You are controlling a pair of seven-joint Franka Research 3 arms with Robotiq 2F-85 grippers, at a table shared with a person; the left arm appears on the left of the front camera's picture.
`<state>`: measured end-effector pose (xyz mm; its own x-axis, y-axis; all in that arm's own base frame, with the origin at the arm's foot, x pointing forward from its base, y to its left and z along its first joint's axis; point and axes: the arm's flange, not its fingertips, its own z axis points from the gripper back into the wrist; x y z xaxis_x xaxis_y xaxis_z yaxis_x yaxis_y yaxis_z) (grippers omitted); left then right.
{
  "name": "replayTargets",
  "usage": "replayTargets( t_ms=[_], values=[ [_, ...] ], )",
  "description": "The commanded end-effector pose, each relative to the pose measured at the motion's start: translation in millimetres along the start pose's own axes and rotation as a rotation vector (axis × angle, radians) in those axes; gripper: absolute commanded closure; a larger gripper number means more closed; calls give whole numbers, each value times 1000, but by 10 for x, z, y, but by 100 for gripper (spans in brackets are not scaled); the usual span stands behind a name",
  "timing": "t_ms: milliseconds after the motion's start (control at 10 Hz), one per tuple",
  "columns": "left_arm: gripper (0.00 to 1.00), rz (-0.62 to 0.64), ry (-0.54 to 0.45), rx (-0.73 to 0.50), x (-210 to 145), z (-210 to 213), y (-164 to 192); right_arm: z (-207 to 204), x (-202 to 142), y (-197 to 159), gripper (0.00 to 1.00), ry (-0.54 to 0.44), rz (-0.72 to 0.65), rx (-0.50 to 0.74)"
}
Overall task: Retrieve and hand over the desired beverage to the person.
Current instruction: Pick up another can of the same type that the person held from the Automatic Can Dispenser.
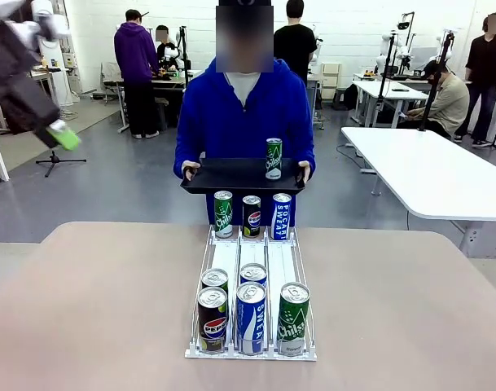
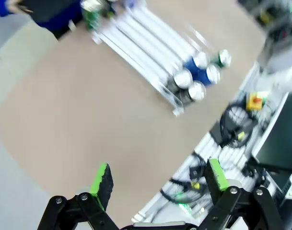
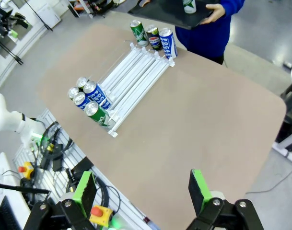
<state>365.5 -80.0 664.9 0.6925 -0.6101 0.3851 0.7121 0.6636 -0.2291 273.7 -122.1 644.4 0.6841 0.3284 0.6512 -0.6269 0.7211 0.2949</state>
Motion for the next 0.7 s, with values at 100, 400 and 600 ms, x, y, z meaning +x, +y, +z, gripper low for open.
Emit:
replayTargets(
  t_ms=[100, 400, 600],
  values=[
    [0, 158, 219, 92, 706, -434, -349, 5, 13, -13, 0, -7, 9, 20],
    [0, 416, 169, 282, 1001, -1275, -860, 5, 13, -13, 0, -7, 9, 20],
    [0, 492, 150, 305, 1058, -1644, -1050, 5, 13, -13, 0, -7, 9, 20]
  ],
)
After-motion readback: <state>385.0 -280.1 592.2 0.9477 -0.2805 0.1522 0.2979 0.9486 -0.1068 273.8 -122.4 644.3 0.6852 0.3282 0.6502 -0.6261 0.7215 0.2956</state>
